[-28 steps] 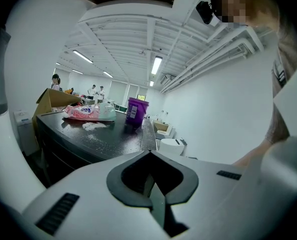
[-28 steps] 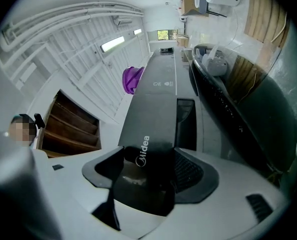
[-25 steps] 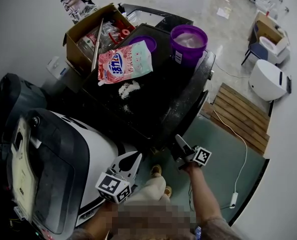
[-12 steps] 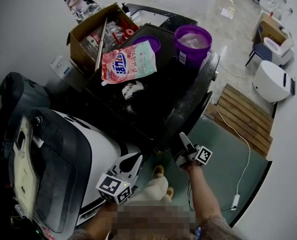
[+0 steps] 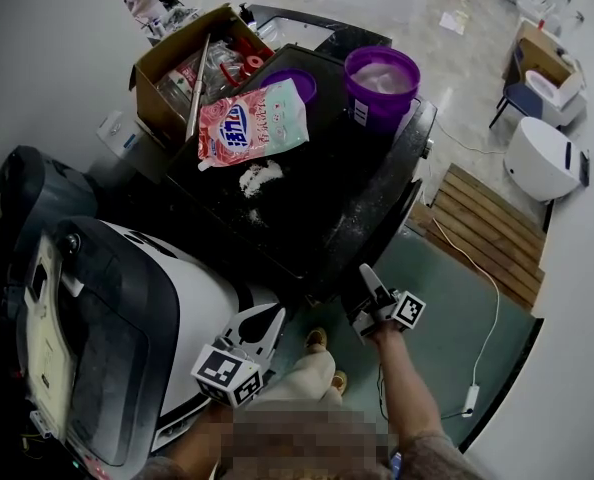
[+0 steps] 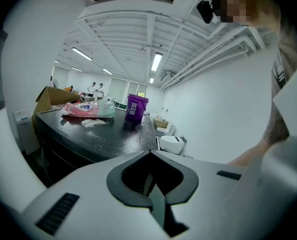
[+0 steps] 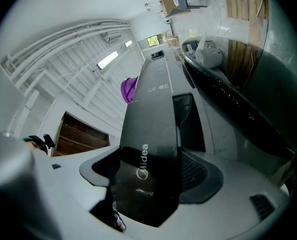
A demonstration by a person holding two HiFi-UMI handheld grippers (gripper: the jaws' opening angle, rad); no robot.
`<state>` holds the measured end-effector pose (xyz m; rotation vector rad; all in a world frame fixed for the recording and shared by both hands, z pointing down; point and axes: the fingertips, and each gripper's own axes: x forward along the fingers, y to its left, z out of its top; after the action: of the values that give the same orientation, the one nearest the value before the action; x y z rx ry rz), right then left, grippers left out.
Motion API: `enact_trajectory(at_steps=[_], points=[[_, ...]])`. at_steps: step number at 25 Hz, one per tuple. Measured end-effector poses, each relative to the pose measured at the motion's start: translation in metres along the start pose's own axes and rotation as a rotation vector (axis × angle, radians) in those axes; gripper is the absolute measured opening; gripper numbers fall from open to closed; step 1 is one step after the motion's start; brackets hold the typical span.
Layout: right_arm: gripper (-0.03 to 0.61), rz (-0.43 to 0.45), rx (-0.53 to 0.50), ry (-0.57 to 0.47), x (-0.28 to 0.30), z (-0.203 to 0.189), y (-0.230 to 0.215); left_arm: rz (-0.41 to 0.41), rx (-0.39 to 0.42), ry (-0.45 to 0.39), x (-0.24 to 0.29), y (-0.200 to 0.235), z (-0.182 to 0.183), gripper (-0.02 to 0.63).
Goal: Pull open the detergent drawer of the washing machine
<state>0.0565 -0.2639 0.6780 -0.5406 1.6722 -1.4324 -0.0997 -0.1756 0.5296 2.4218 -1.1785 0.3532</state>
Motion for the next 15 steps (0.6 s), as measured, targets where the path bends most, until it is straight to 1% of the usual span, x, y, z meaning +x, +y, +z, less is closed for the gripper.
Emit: enact_trajectory(at_steps=[15], points=[[0.35, -0.009, -0.007, -0.012, -0.022, 0.005, 0.01, -0.038, 0.002, 0.008, 0.007, -0.017, -0.002, 0.021]])
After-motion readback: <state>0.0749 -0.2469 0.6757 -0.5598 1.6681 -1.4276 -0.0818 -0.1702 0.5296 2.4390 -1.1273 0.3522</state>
